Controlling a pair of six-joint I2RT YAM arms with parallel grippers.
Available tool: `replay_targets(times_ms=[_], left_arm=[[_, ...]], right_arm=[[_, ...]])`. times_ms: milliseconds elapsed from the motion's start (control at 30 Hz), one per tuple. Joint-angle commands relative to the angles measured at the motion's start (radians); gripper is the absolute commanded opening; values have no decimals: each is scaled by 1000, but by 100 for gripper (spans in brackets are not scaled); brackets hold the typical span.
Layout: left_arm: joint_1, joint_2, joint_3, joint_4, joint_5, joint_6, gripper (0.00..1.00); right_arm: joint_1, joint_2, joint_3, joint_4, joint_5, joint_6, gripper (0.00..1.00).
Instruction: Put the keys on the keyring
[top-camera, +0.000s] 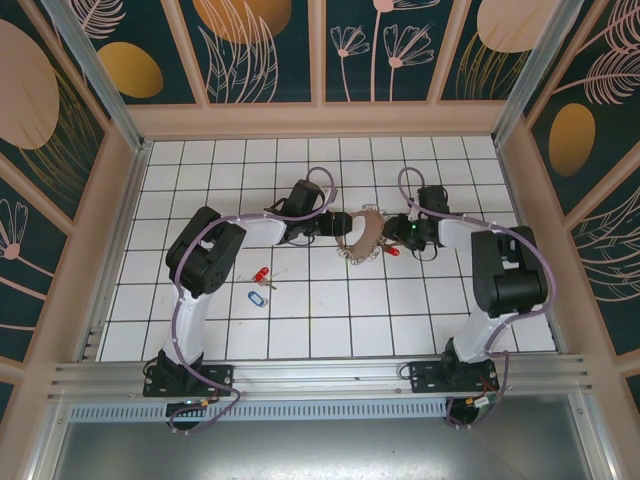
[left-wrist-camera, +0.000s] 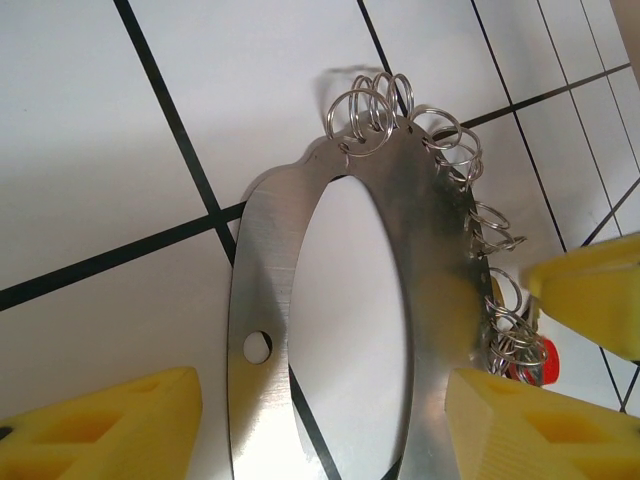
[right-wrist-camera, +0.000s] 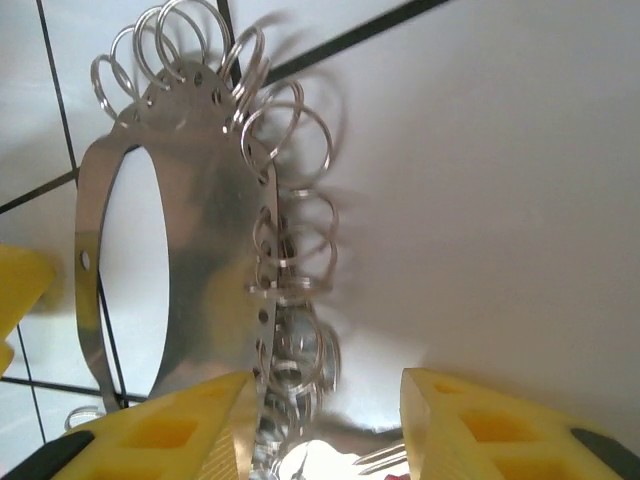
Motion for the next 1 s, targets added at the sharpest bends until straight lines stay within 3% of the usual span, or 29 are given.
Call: replay_targets(times_ms=[0, 133, 433, 833, 967], left_arm=[[2, -15, 16, -39, -5, 34, 66], [3, -9, 30, -54, 2, 40, 66], [3, 1, 39, -54, 33, 26, 66], [3, 13, 43, -66, 45, 28, 65], [3, 13, 42, -66, 47, 30, 65]], right_arm=[[-17, -27, 40, -18, -1, 7, 43], [-43, 39, 143, -47, 15, -66, 45], [-86, 230, 318, -63, -122, -95, 45], [-14, 301, 316, -103, -137, -125, 43], [-1, 299, 283, -91, -196, -135, 41]])
